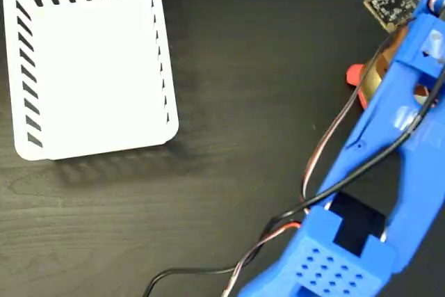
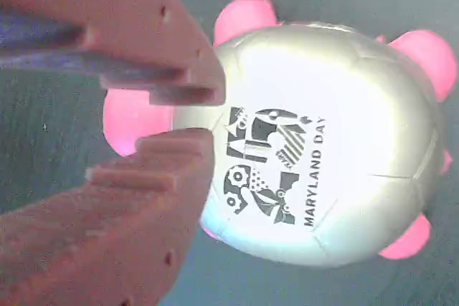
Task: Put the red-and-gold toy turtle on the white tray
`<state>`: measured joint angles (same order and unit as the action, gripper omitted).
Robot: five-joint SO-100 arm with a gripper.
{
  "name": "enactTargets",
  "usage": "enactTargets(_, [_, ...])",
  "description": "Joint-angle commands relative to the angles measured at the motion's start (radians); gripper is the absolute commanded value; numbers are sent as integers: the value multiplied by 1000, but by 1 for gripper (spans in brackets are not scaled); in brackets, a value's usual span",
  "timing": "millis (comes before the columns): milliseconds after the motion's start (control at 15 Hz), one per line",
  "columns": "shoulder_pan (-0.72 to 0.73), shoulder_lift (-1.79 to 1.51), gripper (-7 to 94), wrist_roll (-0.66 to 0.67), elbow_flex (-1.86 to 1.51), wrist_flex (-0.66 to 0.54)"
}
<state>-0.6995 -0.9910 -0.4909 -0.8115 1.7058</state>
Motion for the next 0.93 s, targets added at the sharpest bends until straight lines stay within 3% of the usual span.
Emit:
enactTargets(0, [-3,-38,7,-25,48,11])
enactTargets(200, [2,-43,31,-31,28,17])
enactTargets(533, [8,-34,51,-52,28,52])
enactTargets(867, [28,-29,58,-75,-9,67])
